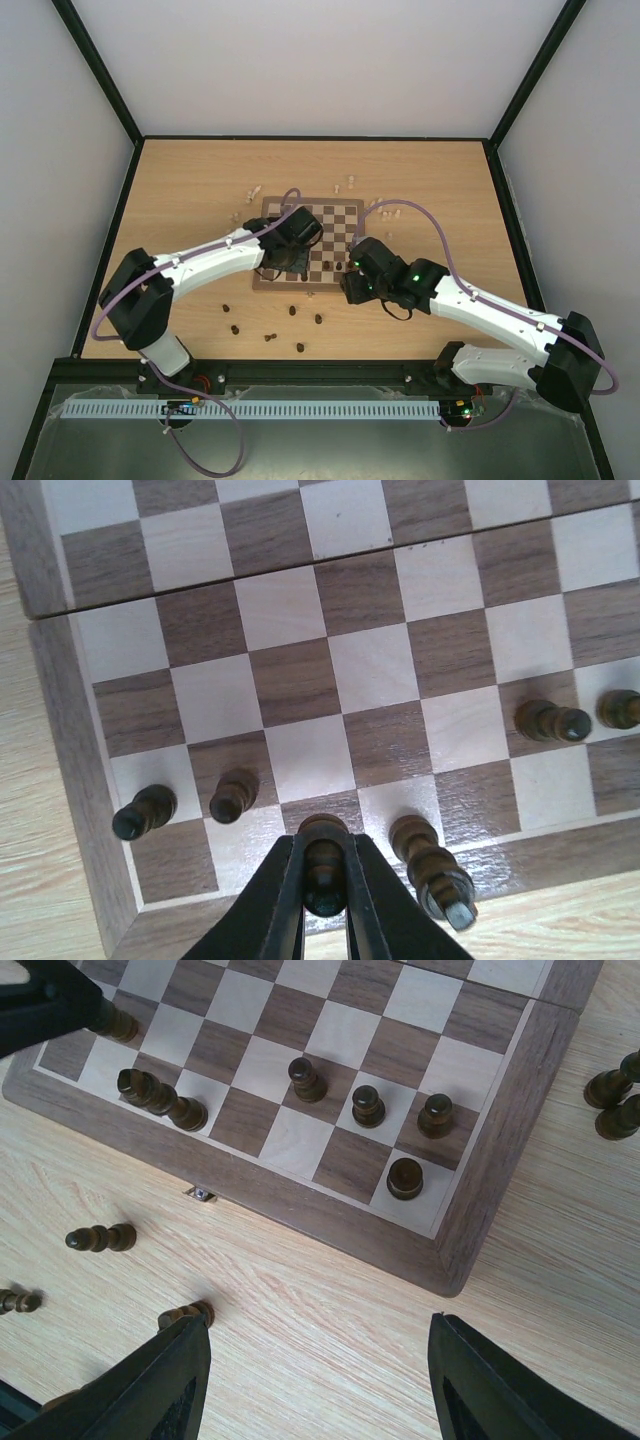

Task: Set up the chess pieces on the board
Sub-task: Place the chess piece on the chessboard.

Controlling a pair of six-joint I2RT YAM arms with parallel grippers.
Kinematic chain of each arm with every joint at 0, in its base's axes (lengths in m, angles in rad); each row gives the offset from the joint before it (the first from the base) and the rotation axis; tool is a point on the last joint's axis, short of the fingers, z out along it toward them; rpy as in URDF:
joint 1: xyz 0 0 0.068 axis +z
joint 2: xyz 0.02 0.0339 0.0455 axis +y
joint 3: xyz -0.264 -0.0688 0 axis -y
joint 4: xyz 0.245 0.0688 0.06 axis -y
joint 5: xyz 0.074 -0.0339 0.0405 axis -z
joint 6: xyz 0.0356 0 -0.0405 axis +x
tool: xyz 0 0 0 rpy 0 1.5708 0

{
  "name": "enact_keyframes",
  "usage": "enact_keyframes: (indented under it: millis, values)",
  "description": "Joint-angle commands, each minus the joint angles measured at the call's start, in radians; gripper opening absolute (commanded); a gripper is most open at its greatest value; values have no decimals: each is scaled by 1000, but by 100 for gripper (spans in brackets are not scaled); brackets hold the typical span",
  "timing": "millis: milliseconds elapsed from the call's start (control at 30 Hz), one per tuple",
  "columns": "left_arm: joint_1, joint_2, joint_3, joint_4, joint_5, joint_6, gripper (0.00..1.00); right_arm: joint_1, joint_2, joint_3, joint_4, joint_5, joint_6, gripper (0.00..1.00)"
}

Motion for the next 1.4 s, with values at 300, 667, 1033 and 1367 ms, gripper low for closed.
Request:
enact_keyframes:
  millis: [300, 667, 1033, 1367]
  values:
    - [35, 95, -14, 67, 51, 60, 9, -5, -14, -13, -12, 10, -2, 60]
    - [60, 113, -41, 97, 65, 66, 12, -4, -11, -15, -9, 10, -4, 60]
    - [61, 132, -38, 103, 68, 70, 20, -5, -11, -16, -8, 8, -4, 60]
    - [59, -46, -22, 1, 15, 34, 38, -5, -11, -16, -11, 6, -5, 61]
